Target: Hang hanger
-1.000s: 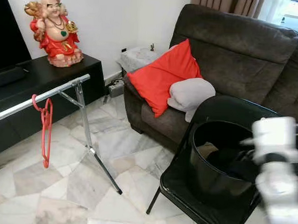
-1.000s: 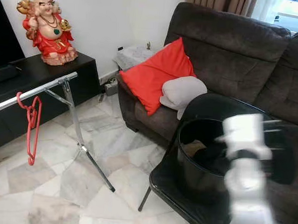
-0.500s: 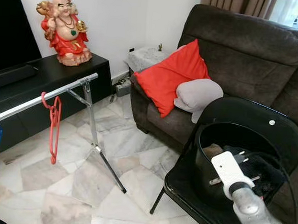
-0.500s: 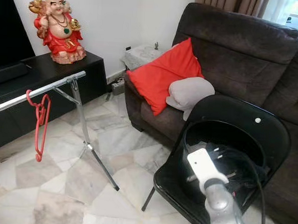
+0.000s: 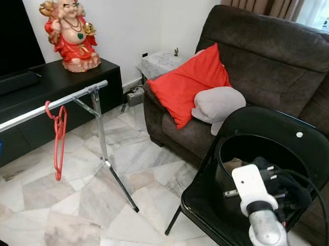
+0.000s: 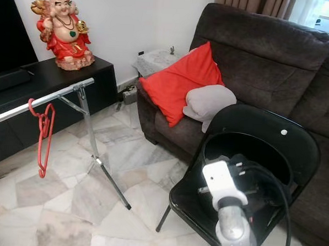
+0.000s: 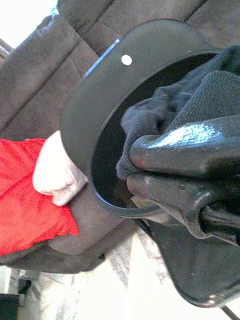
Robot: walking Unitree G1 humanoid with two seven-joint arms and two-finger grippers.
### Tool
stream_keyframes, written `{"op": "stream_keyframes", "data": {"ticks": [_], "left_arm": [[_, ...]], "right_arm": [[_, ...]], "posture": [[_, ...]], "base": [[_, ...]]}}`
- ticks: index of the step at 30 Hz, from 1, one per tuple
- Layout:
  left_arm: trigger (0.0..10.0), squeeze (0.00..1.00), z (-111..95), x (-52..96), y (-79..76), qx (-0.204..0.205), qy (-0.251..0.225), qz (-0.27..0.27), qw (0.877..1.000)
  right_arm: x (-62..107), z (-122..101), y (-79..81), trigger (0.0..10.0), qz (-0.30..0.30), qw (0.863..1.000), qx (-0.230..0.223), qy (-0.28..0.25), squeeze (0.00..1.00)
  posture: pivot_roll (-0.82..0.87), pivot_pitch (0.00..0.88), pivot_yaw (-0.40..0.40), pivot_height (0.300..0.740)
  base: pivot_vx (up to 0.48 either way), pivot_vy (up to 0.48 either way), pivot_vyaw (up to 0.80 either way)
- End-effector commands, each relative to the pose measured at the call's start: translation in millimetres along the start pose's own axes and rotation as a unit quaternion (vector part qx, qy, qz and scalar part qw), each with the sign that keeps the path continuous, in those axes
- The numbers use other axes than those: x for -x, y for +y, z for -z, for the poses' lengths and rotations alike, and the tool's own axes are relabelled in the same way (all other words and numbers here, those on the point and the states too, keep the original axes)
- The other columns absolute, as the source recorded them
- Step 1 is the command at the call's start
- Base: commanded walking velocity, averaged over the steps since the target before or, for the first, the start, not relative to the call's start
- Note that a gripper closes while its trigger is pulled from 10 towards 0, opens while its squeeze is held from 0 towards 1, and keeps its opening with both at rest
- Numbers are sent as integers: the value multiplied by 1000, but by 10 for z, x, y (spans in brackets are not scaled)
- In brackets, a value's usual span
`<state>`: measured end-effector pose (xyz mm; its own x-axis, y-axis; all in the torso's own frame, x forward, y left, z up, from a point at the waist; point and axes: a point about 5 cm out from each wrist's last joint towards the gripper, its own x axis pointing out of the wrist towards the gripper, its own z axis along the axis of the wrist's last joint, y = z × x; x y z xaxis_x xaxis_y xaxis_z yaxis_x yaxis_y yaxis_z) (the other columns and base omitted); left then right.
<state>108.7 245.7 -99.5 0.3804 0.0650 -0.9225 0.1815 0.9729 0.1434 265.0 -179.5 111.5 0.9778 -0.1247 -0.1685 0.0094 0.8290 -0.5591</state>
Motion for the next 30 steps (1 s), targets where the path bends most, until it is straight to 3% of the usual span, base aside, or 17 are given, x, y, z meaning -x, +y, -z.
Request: {"op": "stream_keyframes", "data": {"ticks": [1, 11, 18, 24, 27, 28, 29, 30], "left_arm": [[10000, 0, 36, 11, 28, -13, 6, -2, 1000], [10000, 0, 39, 8, 11, -9, 6, -1, 1000], [10000, 0, 34, 6, 3, -7, 5, 0, 1000], [10000, 0, 43, 8, 6, -11, 7, 2, 1000], [10000, 0, 42, 9, 6, -12, 6, 2, 1000], [10000, 0, 42, 9, 8, -12, 6, 1, 1000], [10000, 0, 42, 9, 8, -12, 5, 1, 1000], [10000, 0, 42, 9, 8, -12, 5, 1, 1000]], "right_arm": [[12, -27, 48, 0, -20, 1000, 1, -4, 0], [-21, 159, 71, 0, -29, 999, 15, 33, 0], [-21, 304, 181, 0, -59, 996, 5, 67, 0], [4, 313, 243, 0, -72, 994, -40, 73, 0], [2, 306, 262, 510, -81, 993, -47, 72, 0], [10, 297, 317, 2353, -106, 991, -48, 70, 0], [14, 296, 334, 2353, -113, 990, -47, 70, 0], [21, 301, 358, 4039, -122, 989, -46, 72, 0]], "posture": [[20, 8, 30, 740], [31, 7, 17, 740], [21, 9, 11, 740], [5, 9, 19, 740], [5, 9, 19, 740], [7, 8, 18, 740], [7, 8, 18, 740], [7, 8, 18, 740]], "base": [[0, 0, 0], [0, 0, 0], [0, 0, 0], [0, 0, 0], [0, 0, 0], [0, 0, 0], [0, 0, 0], [0, 0, 0]]}}
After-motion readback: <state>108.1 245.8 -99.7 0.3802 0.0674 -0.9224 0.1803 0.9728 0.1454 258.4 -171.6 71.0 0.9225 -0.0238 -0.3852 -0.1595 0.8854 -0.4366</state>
